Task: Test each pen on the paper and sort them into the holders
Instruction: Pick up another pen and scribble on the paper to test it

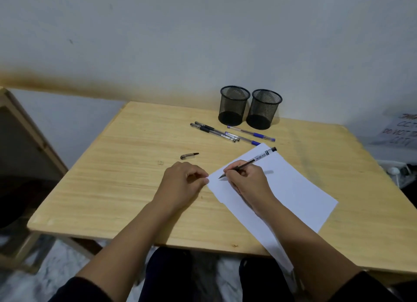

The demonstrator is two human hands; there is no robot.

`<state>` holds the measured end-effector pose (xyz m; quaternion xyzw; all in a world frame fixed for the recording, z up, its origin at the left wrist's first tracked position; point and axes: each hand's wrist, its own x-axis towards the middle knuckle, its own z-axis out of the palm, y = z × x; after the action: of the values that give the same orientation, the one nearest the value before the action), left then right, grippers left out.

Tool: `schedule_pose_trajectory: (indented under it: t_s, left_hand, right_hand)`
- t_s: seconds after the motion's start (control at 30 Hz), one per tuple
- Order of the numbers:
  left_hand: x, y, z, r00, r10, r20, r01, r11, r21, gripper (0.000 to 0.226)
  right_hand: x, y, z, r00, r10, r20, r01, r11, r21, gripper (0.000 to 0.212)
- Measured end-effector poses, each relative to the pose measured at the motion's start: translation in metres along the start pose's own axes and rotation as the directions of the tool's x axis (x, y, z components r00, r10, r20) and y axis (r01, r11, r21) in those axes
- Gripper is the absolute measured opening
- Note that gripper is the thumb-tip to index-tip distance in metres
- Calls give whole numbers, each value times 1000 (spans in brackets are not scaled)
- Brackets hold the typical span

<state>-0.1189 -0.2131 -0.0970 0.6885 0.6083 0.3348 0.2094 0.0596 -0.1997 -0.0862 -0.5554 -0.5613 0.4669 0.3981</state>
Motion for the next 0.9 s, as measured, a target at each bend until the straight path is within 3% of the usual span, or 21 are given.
schedule_pose_trajectory:
  t_s: [0.27, 0.9]
  left_hand:
    - [0, -4, -4, 999, 42, 14, -43, 999, 13, 9]
    - [-1, -3, -3, 1000, 13, 11, -13, 1000, 25, 10]
  right_hand:
    - [18, -10, 27, 987, -162, 10, 160, 959, -233, 14]
    - [19, 1, 31, 977, -203, 58, 211, 934, -288, 11]
